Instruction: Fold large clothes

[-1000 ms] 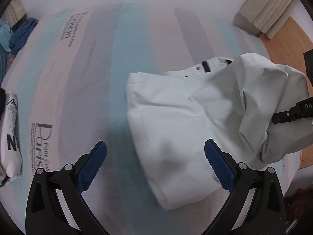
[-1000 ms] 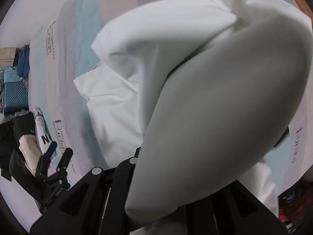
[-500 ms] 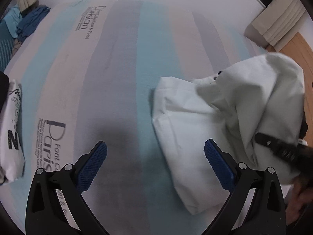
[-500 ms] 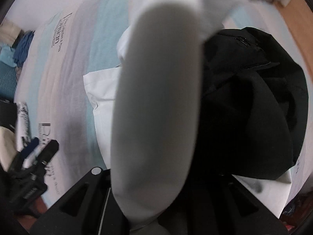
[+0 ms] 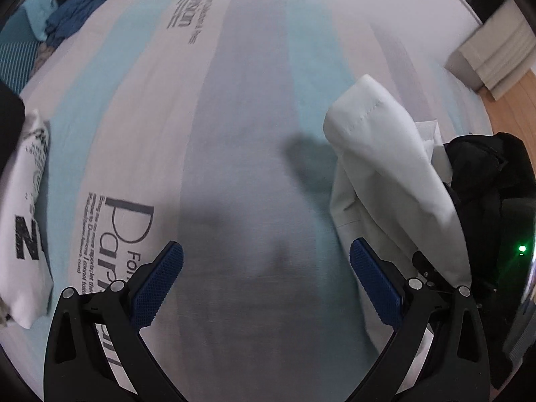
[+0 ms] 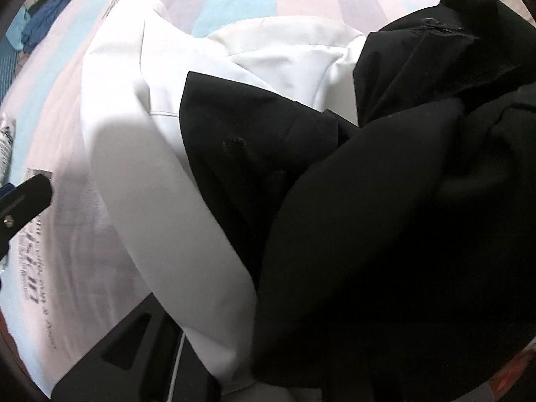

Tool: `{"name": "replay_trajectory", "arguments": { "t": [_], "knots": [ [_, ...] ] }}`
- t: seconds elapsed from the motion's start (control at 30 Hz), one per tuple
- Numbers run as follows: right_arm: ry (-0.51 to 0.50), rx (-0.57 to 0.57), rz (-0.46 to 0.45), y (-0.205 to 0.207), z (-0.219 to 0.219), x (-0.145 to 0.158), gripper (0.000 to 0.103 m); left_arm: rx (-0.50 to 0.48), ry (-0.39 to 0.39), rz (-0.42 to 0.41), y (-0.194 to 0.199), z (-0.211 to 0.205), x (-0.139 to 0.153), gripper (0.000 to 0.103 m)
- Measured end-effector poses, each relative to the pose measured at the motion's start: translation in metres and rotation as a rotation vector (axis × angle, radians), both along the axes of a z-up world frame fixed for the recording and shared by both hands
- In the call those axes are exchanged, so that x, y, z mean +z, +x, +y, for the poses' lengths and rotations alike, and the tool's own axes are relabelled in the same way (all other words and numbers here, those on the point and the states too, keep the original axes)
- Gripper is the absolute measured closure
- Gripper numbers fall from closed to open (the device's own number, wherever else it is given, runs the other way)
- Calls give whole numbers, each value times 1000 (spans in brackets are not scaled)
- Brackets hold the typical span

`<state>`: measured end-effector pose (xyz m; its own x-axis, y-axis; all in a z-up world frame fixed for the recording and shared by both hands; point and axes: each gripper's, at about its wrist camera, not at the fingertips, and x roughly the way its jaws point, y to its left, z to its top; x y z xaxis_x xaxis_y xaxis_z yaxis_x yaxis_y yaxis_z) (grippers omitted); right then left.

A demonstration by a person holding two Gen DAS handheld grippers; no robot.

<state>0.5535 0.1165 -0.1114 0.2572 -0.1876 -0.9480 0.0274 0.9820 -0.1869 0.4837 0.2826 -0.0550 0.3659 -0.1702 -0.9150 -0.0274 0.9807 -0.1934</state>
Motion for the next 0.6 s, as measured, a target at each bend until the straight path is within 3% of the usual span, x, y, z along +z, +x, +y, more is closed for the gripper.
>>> {"name": "replay_trajectory", "arguments": {
  "t": [0.4,0.6],
  "knots": [
    [-110,76,-11,-11,44,-35,75,4,21,-10,-7,17,-11,6],
    [-115,142,-23,-22,60,-34,58,1,14,-13,-12,18,-11,6]
  ]
}}
